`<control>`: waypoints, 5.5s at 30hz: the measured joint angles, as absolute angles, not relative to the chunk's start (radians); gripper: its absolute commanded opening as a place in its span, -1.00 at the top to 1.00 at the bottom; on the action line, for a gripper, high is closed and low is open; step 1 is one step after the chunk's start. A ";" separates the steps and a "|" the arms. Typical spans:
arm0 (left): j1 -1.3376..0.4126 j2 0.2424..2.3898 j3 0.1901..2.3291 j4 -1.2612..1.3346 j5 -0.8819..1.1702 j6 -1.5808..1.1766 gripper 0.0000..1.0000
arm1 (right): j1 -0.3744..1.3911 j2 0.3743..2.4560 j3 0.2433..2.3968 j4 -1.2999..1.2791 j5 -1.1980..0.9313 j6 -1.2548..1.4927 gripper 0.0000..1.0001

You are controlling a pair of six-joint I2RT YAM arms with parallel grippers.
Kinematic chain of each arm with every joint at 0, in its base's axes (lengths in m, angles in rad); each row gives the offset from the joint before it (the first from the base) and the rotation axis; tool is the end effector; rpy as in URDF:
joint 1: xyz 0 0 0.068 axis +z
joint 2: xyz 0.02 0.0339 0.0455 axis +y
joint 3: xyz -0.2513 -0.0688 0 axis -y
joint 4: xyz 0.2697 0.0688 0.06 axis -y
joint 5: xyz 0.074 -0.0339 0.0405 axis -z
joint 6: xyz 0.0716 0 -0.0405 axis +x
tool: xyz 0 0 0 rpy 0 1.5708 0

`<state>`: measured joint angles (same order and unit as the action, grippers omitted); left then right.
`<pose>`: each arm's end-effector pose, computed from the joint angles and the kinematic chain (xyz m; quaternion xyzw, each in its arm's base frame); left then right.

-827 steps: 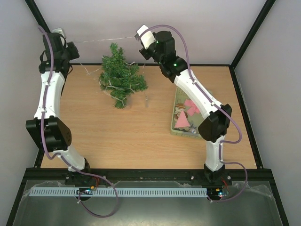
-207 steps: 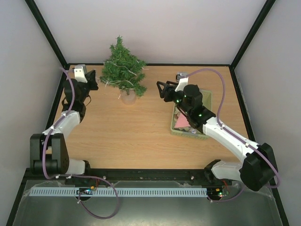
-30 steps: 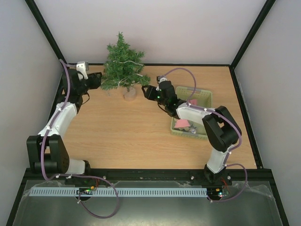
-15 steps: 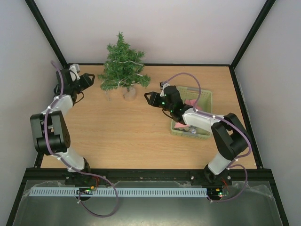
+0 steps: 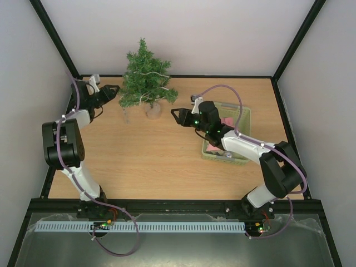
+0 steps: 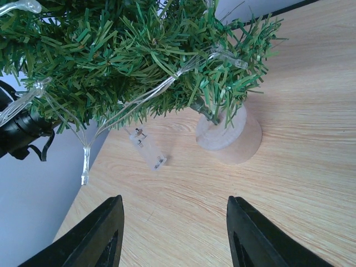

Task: Decorate the small christmas tree
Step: Wrap the decoration item around the Christmas tree.

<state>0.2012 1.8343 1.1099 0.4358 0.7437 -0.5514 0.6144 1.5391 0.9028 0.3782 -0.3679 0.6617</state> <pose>0.4493 0.0422 0.1863 -0.0723 0.7743 -0.3838 0.4980 0.3126 0.2521 0.2167 -0.0932 0.7813 0.4737 0.3956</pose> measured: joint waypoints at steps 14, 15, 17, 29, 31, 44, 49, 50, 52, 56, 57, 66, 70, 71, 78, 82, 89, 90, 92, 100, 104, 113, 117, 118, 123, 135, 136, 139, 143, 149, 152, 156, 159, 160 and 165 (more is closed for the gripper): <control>0.176 1.841 1.118 0.499 0.761 -0.594 0.89 | 0.614 1.500 0.877 0.374 -0.363 0.609 0.00; 0.173 1.840 1.118 0.487 0.758 -0.589 0.94 | 0.614 1.492 0.875 0.372 -0.361 0.605 0.00; 0.167 1.829 1.110 0.457 0.750 -0.577 0.95 | 0.614 1.476 0.873 0.370 -0.357 0.598 0.00; 0.115 1.601 0.979 0.312 0.622 -0.593 0.92 | 0.614 1.406 0.849 0.363 -0.328 0.564 0.00; 0.107 1.560 0.938 0.302 0.602 -0.612 0.92 | 0.614 1.396 0.839 0.363 -0.323 0.563 0.00; 0.047 1.330 0.725 0.224 0.480 -0.746 0.94 | 0.614 1.343 0.797 0.345 -0.290 0.553 0.00; 0.027 1.280 0.688 0.203 0.438 -0.822 0.93 | 0.614 1.337 0.793 0.341 -0.274 0.550 0.00; 0.020 1.271 0.682 0.199 0.429 -0.840 0.93 | 0.614 1.336 0.793 0.341 -0.271 0.550 0.00; 0.004 1.256 0.670 0.192 0.414 -0.874 0.93 | 0.614 1.335 0.793 0.342 -0.266 0.549 0.00; -0.030 1.226 0.650 0.175 0.385 -0.923 0.84 | 0.614 1.335 0.793 0.341 -0.259 0.549 0.00; -0.038 1.217 0.648 0.165 0.375 -0.929 0.81 | 0.614 1.335 0.793 0.341 -0.258 0.549 0.00; -0.062 1.111 0.648 0.093 0.298 -0.931 0.31 | 0.614 1.327 0.793 0.335 -0.247 0.534 0.00; -0.070 1.048 0.637 0.059 0.277 -0.947 0.12 | 0.614 1.316 0.793 0.331 -0.240 0.524 0.00; -0.073 1.032 0.631 0.052 0.274 -0.960 0.07 | 0.614 1.314 0.793 0.330 -0.239 0.523 0.00; -0.080 0.947 0.520 0.038 0.276 -1.246 -0.31 | 0.614 1.303 0.793 0.319 -0.230 0.523 0.00; -0.081 0.943 0.427 0.048 0.295 -1.439 -0.52 | 0.614 1.271 0.788 0.303 -0.225 0.522 0.00; -0.086 0.968 0.347 0.104 0.344 -1.727 -0.77 | 0.614 1.209 0.782 0.294 -0.195 0.509 0.01; -0.088 0.978 0.347 0.115 0.352 -1.753 -0.85 | 0.614 1.208 0.782 0.294 -0.192 0.508 0.01; -0.094 1.008 0.347 0.155 0.371 -1.819 -0.94 | 0.614 1.208 0.782 0.290 -0.187 0.506 0.01; -0.126 1.166 0.348 0.327 0.403 -2.008 -0.90 | 0.614 1.208 0.778 0.273 -0.183 0.505 0.02; -0.126 1.230 0.358 0.407 0.403 -2.053 -0.92 | 0.614 1.208 0.778 0.263 -0.181 0.499 0.02; -0.126 1.290 0.437 0.490 0.390 -2.080 -0.92 | 0.614 1.186 0.778 0.247 -0.177 0.493 0.02; -0.126 1.290 0.450 0.471 0.371 -2.081 -0.89 | 0.614 1.185 0.778 0.244 -0.176 0.486 0.02; -0.126 1.290 0.453 0.458 0.363 -2.081 -0.88 | 0.614 1.185 0.778 0.244 -0.175 0.483 0.01; -0.126 1.285 0.459 0.416 0.329 -2.081 -0.87 | 0.614 1.179 0.778 0.240 -0.161 0.463 0.02; -0.126 1.280 0.490 0.314 0.324 -2.081 -0.89 | 0.614 1.161 0.769 0.244 -0.142 0.445 0.03; -0.126 1.282 0.490 0.313 0.329 -2.081 -0.89 | 0.614 1.161 0.769 0.243 -0.143 0.445 0.03; -0.126 1.294 0.490 0.316 0.338 -2.081 -0.89 | 0.614 1.161 0.769 0.244 -0.142 0.445 0.03; -0.140 1.347 0.493 0.340 0.347 -2.081 -0.89 | 0.614 1.159 0.769 0.244 -0.141 0.444 0.03; -0.179 1.407 0.506 0.380 0.356 -2.082 -0.89 | 0.614 1.159 0.769 0.244 -0.142 0.445 0.03; -0.190 1.425 0.506 0.407 0.358 -2.081 -0.83 | 0.614 1.159 0.769 0.244 -0.142 0.444 0.03; -0.198 1.467 0.510 0.454 0.358 -2.081 -0.69 | 0.614 1.159 0.769 0.244 -0.141 0.441 0.03; -0.198 1.497 0.510 0.489 0.356 -2.081 -0.61 | 0.614 1.159 0.769 0.243 -0.134 0.432 0.03; -0.198 1.504 0.510 0.497 0.354 -2.081 -0.58 | 0.614 1.159 0.769 0.243 -0.131 0.429 0.03; -0.198 1.541 0.528 0.513 0.347 -2.081 -0.41 | 0.614 1.158 0.769 0.236 -0.117 0.416 0.03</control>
